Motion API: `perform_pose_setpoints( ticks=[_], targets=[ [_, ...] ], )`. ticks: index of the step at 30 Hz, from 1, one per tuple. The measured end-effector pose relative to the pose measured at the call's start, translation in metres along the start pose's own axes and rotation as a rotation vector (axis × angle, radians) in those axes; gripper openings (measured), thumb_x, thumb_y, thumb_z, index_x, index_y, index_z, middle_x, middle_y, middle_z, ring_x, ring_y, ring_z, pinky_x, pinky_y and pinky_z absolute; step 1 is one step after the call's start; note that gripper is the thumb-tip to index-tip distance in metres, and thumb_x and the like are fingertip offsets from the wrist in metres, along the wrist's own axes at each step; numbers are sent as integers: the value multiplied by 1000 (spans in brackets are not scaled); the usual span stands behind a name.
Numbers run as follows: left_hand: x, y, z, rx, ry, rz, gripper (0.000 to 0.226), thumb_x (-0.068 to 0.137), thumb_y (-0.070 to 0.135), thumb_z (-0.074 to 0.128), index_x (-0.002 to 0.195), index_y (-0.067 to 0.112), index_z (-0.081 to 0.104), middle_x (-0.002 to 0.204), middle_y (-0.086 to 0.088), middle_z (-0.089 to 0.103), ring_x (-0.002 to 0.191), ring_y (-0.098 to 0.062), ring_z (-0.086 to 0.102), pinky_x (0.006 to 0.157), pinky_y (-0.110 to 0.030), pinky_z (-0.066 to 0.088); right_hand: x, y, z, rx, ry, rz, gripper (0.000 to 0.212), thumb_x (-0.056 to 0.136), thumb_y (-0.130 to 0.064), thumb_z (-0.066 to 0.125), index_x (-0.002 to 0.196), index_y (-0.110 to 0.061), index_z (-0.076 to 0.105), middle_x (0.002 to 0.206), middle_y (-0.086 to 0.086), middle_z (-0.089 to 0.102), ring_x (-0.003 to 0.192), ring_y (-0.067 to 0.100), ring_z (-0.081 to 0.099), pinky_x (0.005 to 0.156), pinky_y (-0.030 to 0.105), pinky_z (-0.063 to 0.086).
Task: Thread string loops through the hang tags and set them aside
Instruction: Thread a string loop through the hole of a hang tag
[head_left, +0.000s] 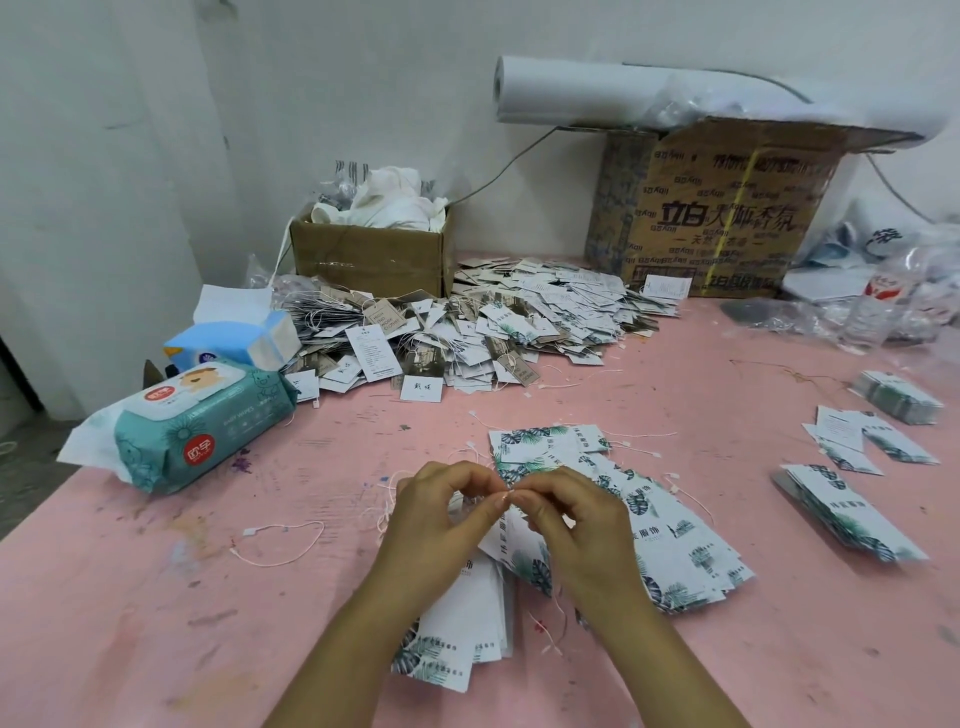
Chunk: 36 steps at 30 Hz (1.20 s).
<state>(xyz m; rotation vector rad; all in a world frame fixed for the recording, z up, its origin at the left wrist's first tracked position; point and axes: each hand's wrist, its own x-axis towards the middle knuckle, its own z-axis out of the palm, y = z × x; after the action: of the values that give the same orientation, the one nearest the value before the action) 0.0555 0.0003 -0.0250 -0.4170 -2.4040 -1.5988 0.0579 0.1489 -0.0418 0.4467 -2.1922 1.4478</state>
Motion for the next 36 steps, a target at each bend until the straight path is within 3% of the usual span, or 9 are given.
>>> perform_pose_setpoints(
  ticks=[3,7,13,17,20,24,29,32,36],
  targets=[
    [0,0,0,54,-16,15,22,81,24,70,73,42,59,79,15,59,90,-6,53,90,-36,38,0,-2,0,33,20,38,12,79,-9,70,79,-21,70,72,-11,64,67,6,58,60,16,44],
    [0,-1,1,129,-8,48,28,82,24,69,72,45,55,79,16,58,92,-5,51,87,-24,29,0,-6,0,86,11,102,22,78,-7,71,75,-28,66,67,-11,64,63,5,56,60,20,46],
    [-1,-3,0,228,-28,136,29,81,20,70,74,45,56,72,28,51,91,13,41,83,-6,21,2,-10,-2,257,-67,278,14,80,-6,69,74,-19,66,60,-8,62,54,6,54,55,20,46],
    [0,-5,0,282,-51,162,12,81,21,70,81,32,66,72,28,51,91,12,40,84,-7,19,4,-10,-5,274,-118,311,16,81,-4,67,72,-17,66,57,-9,60,51,6,52,52,18,45],
    [0,-4,-1,231,-40,151,25,78,24,73,73,45,59,71,27,52,93,13,40,83,-6,20,5,-10,-8,341,-134,345,16,80,-1,67,71,-14,66,56,-7,61,49,7,52,51,19,45],
    [1,-4,-2,163,-18,89,28,73,30,75,66,50,57,75,19,56,92,-5,47,81,-9,26,6,-10,-10,403,-167,350,17,77,-2,69,67,-15,67,54,-4,60,48,8,52,50,19,45],
    [2,-2,-3,62,-28,32,32,70,21,78,62,47,61,71,16,58,86,-12,55,85,-30,40,6,-11,-9,427,-156,340,21,75,1,69,63,-17,69,54,-4,61,49,8,51,52,19,45],
    [2,-2,-5,-45,-36,-2,31,70,15,78,59,41,65,66,19,61,72,1,56,73,-13,42,5,-13,-7,479,-132,345,14,70,-6,72,61,-17,71,54,-3,62,48,8,51,51,19,45],
    [1,2,-4,-154,-61,-36,21,72,9,75,65,28,67,63,12,61,66,0,54,67,-15,44,4,-15,-6,552,-115,342,2,62,-19,72,61,-17,73,55,-3,63,48,8,50,51,19,45]
  ],
)
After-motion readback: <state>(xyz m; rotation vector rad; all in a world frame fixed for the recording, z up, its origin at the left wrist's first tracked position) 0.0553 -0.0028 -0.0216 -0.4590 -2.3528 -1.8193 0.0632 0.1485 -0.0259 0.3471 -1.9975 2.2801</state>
